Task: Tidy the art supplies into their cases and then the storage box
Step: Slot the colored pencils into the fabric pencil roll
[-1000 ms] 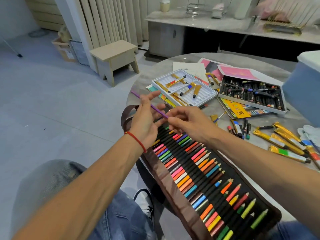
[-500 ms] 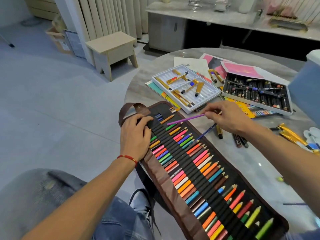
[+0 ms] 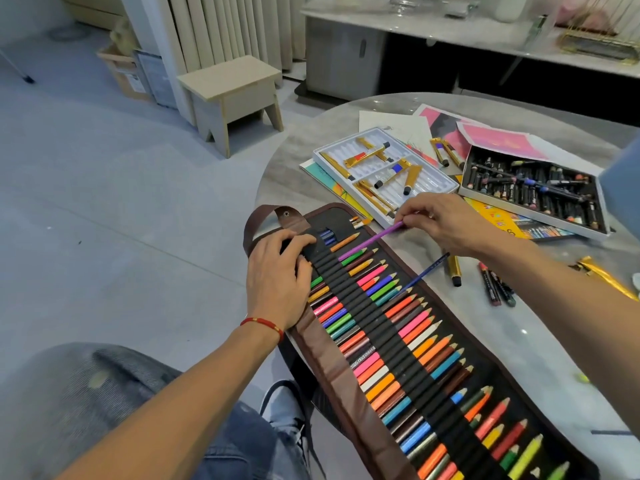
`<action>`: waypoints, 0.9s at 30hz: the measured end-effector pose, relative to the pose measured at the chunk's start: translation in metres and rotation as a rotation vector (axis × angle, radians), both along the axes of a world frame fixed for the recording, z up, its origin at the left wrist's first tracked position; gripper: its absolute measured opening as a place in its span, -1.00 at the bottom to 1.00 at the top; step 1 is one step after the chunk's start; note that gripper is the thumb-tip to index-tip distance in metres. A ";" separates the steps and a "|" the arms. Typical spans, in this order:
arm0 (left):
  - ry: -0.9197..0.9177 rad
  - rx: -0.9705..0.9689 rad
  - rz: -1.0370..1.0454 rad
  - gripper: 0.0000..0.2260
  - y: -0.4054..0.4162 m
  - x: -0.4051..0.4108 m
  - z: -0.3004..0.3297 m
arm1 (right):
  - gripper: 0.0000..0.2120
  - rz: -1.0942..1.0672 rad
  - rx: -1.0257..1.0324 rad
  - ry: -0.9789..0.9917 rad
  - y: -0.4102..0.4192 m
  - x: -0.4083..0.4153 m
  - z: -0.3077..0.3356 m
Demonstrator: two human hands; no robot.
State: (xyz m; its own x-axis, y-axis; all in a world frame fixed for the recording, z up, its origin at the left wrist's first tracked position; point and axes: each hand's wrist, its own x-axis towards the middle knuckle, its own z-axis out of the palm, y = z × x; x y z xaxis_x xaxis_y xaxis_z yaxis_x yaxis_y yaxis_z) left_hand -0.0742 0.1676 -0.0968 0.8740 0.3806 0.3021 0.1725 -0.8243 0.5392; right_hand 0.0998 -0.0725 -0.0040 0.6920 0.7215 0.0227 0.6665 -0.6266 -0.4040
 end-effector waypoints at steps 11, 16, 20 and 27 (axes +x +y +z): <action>-0.070 -0.181 -0.004 -0.63 0.000 0.001 0.002 | -0.82 -0.301 -0.002 -0.070 0.018 -0.011 -0.024; -0.159 -0.316 -0.055 -0.48 0.004 -0.001 -0.010 | -0.78 -0.335 0.004 0.084 0.015 -0.014 -0.030; -0.204 -0.367 -0.073 -0.66 0.009 -0.001 -0.020 | -0.83 -0.387 0.004 0.018 0.025 -0.025 -0.033; -0.279 -0.454 -0.076 -0.66 0.007 0.000 -0.018 | -0.86 -0.238 0.022 0.232 0.023 -0.026 -0.016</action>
State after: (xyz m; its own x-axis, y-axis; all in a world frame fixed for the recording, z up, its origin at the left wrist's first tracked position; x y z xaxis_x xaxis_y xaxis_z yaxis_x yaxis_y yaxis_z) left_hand -0.0744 0.1748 -0.1147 0.8143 0.4659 0.3463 -0.0792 -0.5019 0.8613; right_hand 0.0740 -0.0490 -0.0201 0.8298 0.5398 -0.1414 0.3910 -0.7432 -0.5429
